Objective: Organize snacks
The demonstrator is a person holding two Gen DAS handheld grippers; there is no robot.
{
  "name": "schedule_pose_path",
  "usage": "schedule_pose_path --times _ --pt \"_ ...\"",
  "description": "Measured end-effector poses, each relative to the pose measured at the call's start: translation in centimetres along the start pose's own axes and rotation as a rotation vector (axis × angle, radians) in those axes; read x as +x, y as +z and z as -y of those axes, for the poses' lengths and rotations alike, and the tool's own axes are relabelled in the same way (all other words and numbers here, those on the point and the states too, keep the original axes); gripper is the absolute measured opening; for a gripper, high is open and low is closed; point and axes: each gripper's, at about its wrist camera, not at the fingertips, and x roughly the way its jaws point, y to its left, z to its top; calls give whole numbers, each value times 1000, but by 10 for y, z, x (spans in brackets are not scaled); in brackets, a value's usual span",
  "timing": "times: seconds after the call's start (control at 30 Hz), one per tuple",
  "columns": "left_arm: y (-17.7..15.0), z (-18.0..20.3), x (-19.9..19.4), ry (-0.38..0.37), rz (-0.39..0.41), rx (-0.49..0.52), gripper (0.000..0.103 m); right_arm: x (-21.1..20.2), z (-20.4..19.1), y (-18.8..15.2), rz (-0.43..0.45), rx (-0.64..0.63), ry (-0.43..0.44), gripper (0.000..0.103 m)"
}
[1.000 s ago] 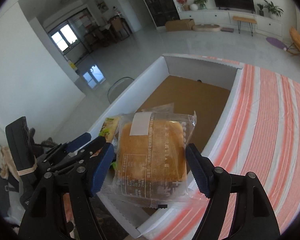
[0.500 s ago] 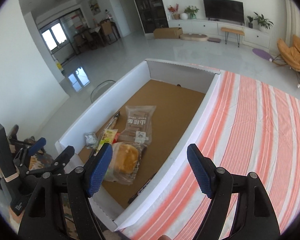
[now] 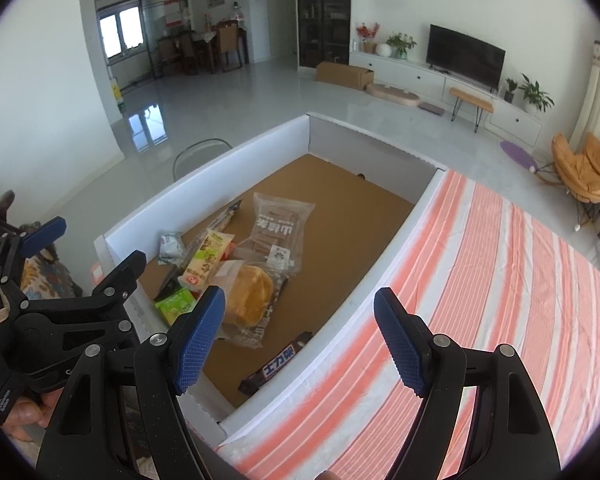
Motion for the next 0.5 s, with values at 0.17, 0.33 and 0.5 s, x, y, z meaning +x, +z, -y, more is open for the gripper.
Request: schedule_pose_path --times 0.17,0.33,0.5 --pt "-1 -1 3 -2 -13 -3 103 2 -4 -2 -7 -9 -2 80" --pt "-1 -4 4 -3 -15 -9 103 6 -6 -3 -18 -12 -8 80" --pt "0 -7 5 -9 -26 -15 103 8 -8 -2 -23 -15 -9 80"
